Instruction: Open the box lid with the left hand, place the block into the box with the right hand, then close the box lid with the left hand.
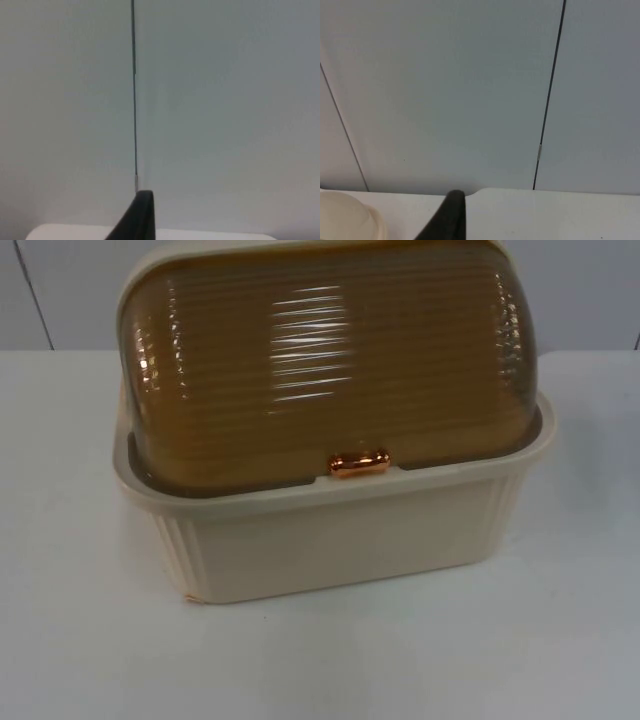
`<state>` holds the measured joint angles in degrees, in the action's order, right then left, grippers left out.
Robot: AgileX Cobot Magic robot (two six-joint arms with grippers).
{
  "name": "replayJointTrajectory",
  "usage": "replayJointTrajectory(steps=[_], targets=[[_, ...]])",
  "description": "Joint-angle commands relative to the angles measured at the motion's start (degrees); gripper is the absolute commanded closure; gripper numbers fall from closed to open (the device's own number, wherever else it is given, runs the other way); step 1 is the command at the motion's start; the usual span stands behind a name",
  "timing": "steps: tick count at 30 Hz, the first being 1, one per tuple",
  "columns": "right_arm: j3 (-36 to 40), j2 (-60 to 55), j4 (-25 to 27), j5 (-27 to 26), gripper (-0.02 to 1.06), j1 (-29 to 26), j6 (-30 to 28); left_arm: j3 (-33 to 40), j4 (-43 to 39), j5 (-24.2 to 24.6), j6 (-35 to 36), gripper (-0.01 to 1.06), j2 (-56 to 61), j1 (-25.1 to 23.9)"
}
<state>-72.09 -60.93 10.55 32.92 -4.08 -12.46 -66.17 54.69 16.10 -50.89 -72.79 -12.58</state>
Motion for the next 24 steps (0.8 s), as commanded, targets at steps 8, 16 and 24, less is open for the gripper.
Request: replayJointTrajectory(steps=[8,16,24], targets=[[0.2,0.5,0.4,-5.2,0.00,0.1,0.0,-0.4,0.4,0.9,0.4,0.00,2.9,0.0],[0.6,0.6,-3.6,-2.8,0.00,0.1,0.0,-0.4,-2.7,8.6,0.0,0.00,4.3,0.0],[7.0,0.4,-3.9,-6.1,0.00,0.1,-2.3,-0.3,-9.4,8.7,-1.9,0.00,10.8,4.8]])
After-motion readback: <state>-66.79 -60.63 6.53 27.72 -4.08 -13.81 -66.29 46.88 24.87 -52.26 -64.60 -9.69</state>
